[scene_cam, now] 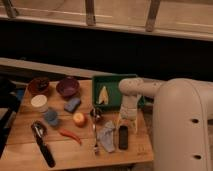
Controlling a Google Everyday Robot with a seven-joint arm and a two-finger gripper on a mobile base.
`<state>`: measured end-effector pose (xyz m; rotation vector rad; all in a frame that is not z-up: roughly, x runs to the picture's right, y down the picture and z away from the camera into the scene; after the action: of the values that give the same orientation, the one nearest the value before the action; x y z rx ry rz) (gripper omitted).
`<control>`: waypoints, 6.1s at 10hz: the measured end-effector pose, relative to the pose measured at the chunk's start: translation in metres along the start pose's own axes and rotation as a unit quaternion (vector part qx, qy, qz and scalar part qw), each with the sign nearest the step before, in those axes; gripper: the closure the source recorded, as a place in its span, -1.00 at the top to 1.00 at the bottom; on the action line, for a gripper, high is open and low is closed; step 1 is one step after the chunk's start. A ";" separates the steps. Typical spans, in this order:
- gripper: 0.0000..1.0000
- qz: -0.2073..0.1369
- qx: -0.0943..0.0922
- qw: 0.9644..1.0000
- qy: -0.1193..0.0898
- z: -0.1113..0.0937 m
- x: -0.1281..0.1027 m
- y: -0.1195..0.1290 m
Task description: Place eraser in plastic cup
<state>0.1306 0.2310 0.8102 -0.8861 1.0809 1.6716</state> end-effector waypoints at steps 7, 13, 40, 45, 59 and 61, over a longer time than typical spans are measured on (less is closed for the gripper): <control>-1.00 -0.015 -0.016 0.999 0.033 0.018 0.000 0.002; -1.00 0.005 0.003 0.999 -0.053 -0.040 0.006 -0.003; -1.00 -0.315 -0.068 0.891 -0.320 -0.231 0.051 0.318; -1.00 -0.450 -0.121 0.829 -0.309 -0.221 0.115 0.397; -1.00 -0.507 -0.169 0.788 -0.306 -0.186 0.100 0.432; -1.00 -0.504 -0.172 0.791 -0.301 -0.181 0.101 0.432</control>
<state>-0.2943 0.0142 0.7700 -0.8249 -0.1955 1.0559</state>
